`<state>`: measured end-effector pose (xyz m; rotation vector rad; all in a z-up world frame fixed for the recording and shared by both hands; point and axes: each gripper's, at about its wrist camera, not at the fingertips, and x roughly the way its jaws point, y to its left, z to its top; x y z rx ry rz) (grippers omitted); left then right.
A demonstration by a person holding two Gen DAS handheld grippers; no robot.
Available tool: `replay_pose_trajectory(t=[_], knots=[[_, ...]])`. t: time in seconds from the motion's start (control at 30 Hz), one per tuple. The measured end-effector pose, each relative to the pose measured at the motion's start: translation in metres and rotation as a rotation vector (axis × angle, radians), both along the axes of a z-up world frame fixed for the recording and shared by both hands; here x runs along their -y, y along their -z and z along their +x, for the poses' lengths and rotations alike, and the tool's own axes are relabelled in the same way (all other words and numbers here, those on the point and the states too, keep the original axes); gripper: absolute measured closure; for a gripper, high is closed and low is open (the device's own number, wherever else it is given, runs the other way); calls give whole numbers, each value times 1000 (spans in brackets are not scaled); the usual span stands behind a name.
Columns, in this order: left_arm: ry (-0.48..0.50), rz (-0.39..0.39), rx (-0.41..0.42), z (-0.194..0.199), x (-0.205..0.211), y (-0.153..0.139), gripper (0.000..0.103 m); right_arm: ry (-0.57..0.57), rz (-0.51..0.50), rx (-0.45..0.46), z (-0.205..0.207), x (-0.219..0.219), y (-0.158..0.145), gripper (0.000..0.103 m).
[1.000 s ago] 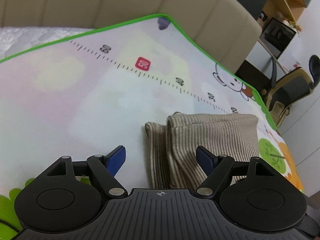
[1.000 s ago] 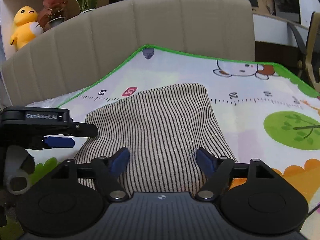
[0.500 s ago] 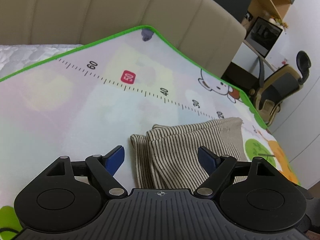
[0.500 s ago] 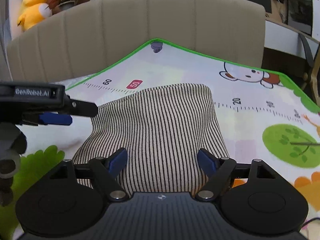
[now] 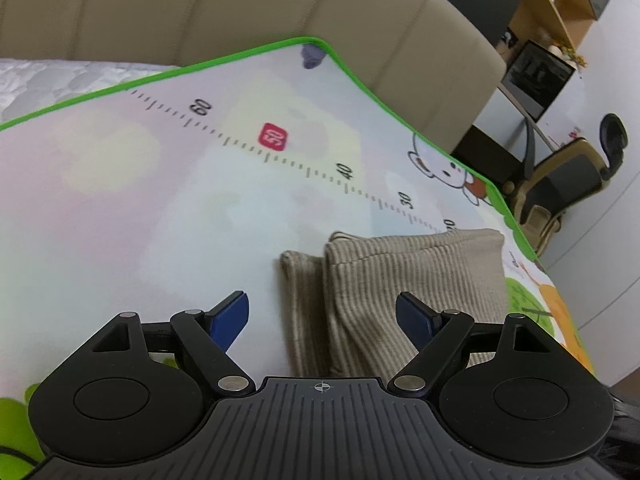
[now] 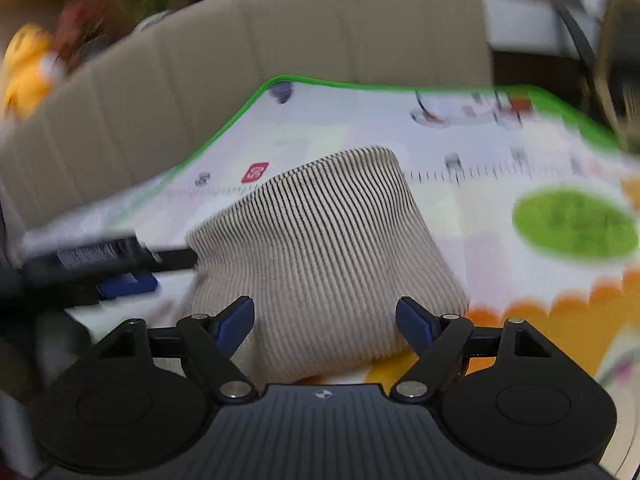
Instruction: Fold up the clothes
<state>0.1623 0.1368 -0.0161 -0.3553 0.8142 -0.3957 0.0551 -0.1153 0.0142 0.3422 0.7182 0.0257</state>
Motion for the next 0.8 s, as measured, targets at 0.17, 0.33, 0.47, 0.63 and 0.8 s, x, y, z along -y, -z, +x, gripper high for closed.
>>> replay_pose_trajectory(t=[0.17, 0.33, 0.47, 0.63, 0.8], knots=[[-46, -6, -5, -3, -7, -1, 18, 89, 253, -132, 2, 12, 11, 24], [-22, -18, 74, -11, -3, -19, 18, 162, 469, -211, 7, 31, 46, 24], [20, -11, 106, -13, 7, -25, 18, 155, 544, -167, 21, 47, 66, 35], [110, 38, 138, -9, 19, -38, 13, 53, 368, -80, 51, 67, 50, 39], [232, 130, 155, 19, 55, -47, 8, -7, 200, -16, 87, 92, 35, 39]])
